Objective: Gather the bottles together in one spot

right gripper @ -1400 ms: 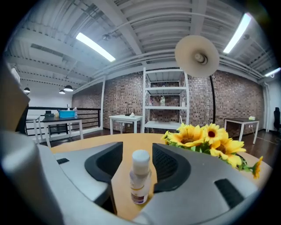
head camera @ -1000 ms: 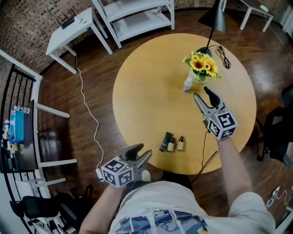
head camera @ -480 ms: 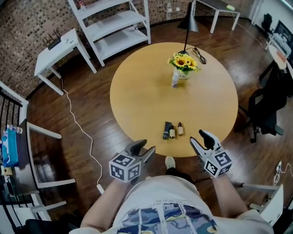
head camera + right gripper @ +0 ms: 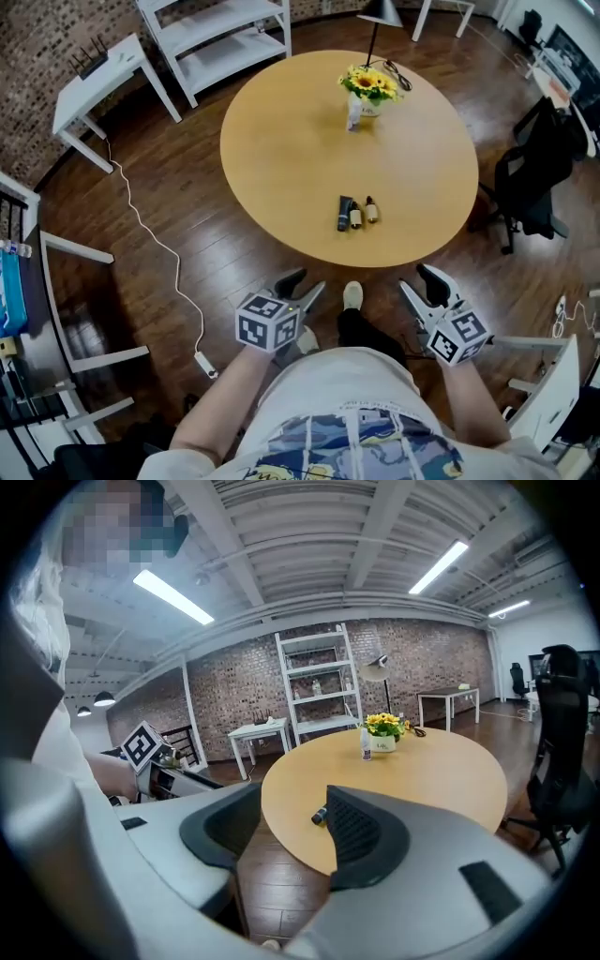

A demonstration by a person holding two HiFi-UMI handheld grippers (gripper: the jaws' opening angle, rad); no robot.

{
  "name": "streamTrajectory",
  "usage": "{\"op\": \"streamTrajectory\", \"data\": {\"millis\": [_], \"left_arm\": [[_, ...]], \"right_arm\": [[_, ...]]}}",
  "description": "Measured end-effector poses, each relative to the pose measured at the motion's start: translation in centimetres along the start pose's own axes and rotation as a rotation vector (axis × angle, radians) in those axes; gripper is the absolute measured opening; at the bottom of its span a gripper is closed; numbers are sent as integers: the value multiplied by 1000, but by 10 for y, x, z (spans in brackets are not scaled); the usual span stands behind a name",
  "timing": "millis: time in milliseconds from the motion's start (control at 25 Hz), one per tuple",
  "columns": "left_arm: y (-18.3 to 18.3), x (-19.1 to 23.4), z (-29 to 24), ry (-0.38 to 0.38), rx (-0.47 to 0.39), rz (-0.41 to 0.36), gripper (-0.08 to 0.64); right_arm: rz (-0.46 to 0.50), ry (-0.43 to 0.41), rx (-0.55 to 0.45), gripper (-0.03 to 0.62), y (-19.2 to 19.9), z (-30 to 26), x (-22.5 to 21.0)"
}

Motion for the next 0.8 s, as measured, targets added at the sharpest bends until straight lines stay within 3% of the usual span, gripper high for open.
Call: {"op": "streamTrajectory", "data": {"millis": [360, 800], "left_arm": [[7, 11, -81, -69, 168, -104, 207], [-16, 59, -233, -286, 437, -248, 215]], "right_arm": [[-15, 24, 22, 242, 11, 29, -14], [-58, 58, 6, 242, -8, 47, -126]]}}
Point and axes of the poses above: the fingertips, and each gripper's own axes: z backward along the fingers, x to its left, y out of its underside, the point moved 8 cm from there along z, backward along the fingers
